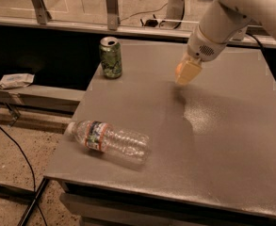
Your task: Move orange near green can
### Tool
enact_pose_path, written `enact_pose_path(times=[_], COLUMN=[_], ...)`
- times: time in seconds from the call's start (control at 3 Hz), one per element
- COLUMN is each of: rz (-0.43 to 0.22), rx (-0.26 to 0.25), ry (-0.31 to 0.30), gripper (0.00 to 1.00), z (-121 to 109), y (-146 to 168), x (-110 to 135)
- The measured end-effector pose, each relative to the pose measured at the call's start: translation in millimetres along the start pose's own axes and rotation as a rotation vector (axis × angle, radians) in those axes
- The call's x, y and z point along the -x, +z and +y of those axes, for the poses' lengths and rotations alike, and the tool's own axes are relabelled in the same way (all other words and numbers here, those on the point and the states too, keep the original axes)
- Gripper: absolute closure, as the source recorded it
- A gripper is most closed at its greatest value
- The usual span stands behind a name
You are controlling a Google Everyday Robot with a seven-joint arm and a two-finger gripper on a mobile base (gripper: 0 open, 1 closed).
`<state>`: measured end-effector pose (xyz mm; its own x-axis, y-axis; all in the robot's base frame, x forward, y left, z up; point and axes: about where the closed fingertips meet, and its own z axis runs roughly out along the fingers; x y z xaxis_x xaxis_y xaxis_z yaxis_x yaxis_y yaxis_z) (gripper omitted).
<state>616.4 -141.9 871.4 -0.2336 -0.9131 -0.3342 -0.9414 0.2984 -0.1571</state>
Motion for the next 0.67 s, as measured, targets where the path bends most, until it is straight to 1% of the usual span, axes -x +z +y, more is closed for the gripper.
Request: enact_pose_path(times=[0.33,0.67], rz=[-0.133,-0.248], rx=[0.039,0.057], ry=[-0.049,-0.056], gripper=[1.00,1.00], z=[-6.4,-6.7], y=[-5.3,6.2], x=[45.4,91.0])
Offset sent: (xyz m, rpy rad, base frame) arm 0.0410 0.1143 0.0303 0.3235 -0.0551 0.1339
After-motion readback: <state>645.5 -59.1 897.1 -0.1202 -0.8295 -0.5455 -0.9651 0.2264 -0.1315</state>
